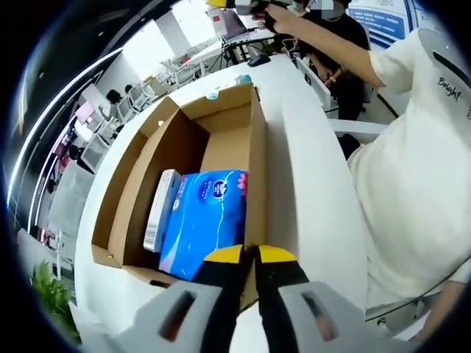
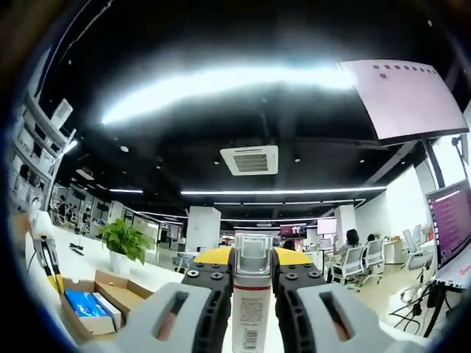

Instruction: Operate the shoe box by opening the lid, removing the specified soft item, and placing it in the target area until the item is outside and the box remains undamaged.

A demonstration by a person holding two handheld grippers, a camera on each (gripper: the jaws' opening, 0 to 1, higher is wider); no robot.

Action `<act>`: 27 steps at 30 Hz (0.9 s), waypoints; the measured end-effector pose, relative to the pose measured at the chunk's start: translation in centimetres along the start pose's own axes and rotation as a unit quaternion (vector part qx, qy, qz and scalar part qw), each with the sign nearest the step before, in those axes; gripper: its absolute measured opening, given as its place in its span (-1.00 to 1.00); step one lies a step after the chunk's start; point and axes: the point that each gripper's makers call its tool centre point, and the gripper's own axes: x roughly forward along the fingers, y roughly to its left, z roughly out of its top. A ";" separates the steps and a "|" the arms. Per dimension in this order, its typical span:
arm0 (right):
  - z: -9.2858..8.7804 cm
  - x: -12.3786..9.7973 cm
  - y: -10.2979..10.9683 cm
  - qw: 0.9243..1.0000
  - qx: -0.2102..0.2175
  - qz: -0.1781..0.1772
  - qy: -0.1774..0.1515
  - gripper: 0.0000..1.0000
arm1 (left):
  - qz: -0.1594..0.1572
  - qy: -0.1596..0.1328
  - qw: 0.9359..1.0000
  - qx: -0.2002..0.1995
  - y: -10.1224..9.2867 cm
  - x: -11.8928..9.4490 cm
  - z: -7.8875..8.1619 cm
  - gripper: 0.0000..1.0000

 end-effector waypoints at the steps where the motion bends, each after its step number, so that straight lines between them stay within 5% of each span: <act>1: -0.3 -0.2 -0.2 1.000 0.000 -0.005 0.000 -0.63 | 0.000 0.000 1.000 0.001 0.0 0.0 0.0 -0.90; 4: -1.5 -0.6 -1.5 1.000 -0.005 -0.023 0.003 -0.63 | -0.001 -0.001 1.000 0.001 0.0 0.0 0.0 -0.90; 8: -4.0 -1.3 -2.0 0.998 0.056 -0.018 0.017 -0.63 | 0.000 -0.005 1.000 0.002 0.1 0.0 0.0 -0.90; 21: -7.8 -2.6 -2.7 0.998 0.019 -0.043 0.033 -0.63 | 0.004 -0.011 1.000 0.001 0.1 0.0 -0.1 -0.90; 27: -11.1 -3.3 -3.5 0.997 0.012 -0.050 0.061 -0.63 | 0.005 -0.014 1.000 0.002 0.2 0.0 -0.1 -0.89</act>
